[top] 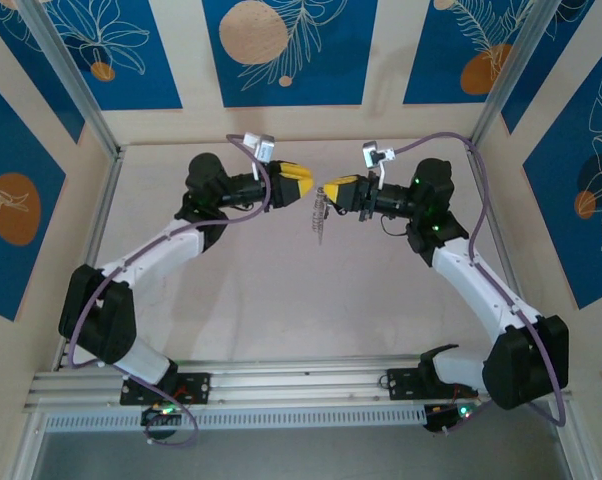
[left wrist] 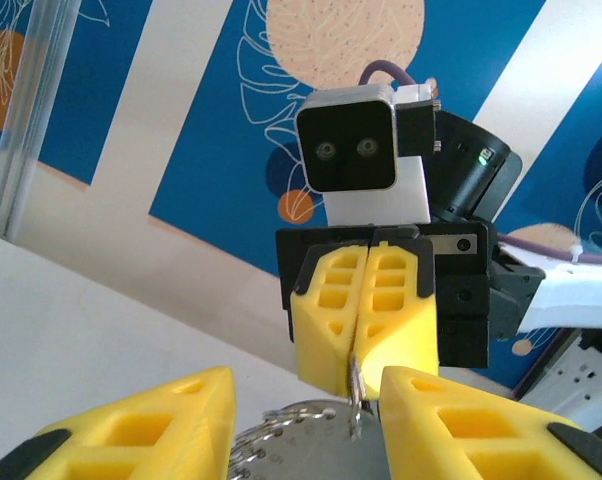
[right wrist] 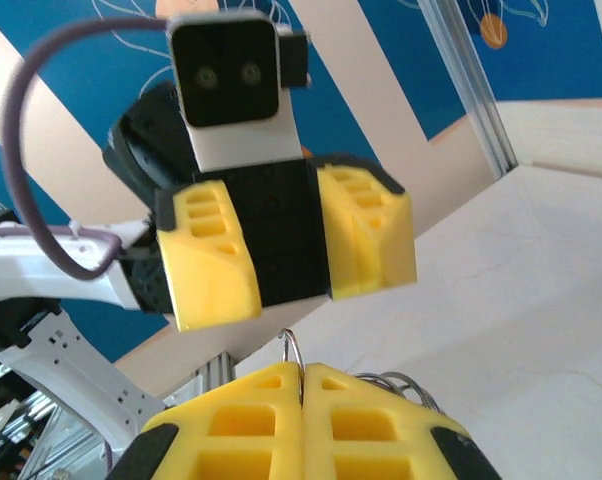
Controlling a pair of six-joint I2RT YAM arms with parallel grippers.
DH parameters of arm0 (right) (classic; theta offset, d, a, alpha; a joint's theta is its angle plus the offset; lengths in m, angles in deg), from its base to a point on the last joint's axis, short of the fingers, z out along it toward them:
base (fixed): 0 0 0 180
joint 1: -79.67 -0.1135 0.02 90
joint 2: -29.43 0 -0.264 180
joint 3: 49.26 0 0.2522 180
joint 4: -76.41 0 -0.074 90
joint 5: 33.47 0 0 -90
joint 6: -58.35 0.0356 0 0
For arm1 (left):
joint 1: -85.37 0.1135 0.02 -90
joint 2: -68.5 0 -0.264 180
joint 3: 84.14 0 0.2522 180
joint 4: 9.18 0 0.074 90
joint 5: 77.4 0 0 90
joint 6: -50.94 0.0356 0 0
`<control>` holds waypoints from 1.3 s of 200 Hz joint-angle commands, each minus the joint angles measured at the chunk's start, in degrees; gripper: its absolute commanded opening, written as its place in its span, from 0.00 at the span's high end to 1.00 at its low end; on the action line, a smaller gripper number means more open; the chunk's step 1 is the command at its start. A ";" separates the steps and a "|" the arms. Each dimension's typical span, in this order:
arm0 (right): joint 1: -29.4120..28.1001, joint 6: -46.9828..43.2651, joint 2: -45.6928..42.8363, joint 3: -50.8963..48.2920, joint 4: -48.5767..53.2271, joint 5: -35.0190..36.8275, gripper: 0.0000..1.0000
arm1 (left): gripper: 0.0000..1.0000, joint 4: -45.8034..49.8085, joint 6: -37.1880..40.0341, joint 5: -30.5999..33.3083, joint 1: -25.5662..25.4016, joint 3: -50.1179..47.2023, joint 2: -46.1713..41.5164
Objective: Put the keys on the keyring
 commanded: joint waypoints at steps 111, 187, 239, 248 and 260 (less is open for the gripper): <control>0.79 -4.42 7.51 7.32 4.41 -5.85 1.00 | 0.59 31.03 19.40 -11.42 2.57 15.52 5.90; 0.76 -3.61 8.90 7.45 3.22 -5.73 1.00 | 0.74 29.26 18.04 -11.87 2.57 15.72 7.79; 0.59 -3.59 9.24 7.35 3.17 -5.82 1.00 | 0.92 25.84 16.00 -11.63 2.39 15.22 8.44; 0.47 -3.61 9.24 7.27 3.17 -5.76 1.00 | 0.98 24.98 15.51 -11.50 2.39 15.02 8.47; 0.50 -3.40 9.25 7.27 3.22 -5.81 1.00 | 1.00 23.72 14.78 -11.26 2.40 14.63 8.39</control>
